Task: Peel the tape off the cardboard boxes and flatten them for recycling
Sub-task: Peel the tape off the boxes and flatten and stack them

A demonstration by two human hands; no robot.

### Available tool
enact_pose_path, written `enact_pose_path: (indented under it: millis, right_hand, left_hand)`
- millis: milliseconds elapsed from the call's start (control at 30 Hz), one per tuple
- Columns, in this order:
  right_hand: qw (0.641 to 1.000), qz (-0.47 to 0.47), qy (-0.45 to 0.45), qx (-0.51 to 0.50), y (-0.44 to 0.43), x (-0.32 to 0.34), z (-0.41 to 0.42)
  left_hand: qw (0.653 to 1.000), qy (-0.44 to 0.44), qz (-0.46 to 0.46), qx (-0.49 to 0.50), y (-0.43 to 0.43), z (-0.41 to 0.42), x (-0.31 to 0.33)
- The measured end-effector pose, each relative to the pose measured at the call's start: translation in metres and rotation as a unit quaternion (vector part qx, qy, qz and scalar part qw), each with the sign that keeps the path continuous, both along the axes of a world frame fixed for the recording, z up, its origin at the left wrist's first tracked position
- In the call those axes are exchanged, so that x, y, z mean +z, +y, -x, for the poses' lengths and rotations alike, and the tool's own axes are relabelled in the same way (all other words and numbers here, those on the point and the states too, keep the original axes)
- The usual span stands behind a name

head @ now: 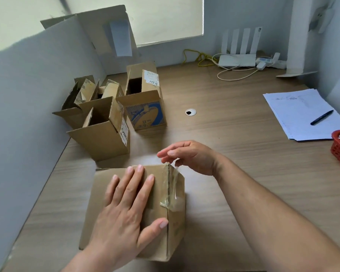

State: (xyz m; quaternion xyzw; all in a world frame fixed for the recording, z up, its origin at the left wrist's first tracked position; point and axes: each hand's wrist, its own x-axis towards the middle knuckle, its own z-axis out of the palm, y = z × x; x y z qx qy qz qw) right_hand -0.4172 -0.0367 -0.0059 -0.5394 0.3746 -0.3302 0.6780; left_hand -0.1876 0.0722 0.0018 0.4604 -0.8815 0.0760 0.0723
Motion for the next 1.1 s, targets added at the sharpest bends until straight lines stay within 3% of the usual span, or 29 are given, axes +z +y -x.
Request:
enact_pose_path:
  millis: [133,300,767,967,1100]
  right_hand:
    - [0.992,-0.019,-0.047,0.12,-0.005,0.004,-0.005]
    - [0.983,-0.023,-0.093,0.157,-0.011,0.003,-0.001]
    - [0.982,-0.04,-0.093,0.158,-0.014,0.006,0.003]
    - [0.987,-0.025,-0.057,0.146,-0.015,0.012,0.005]
    - [0.997,0.024,0.005,0.069,-0.017,0.009,0.002]
  left_hand:
    - [1.0,-0.007,0.006,-0.001,0.001,0.001,0.0]
    - [1.0,-0.021,-0.008,0.013,0.003,-0.003,-0.002]
    - [0.999,-0.028,-0.025,0.016,-0.004,0.001,0.001]
    - [0.999,-0.022,-0.04,0.018,-0.01,0.002,0.002]
    - [0.997,-0.014,-0.059,0.043,-0.022,0.002,0.004]
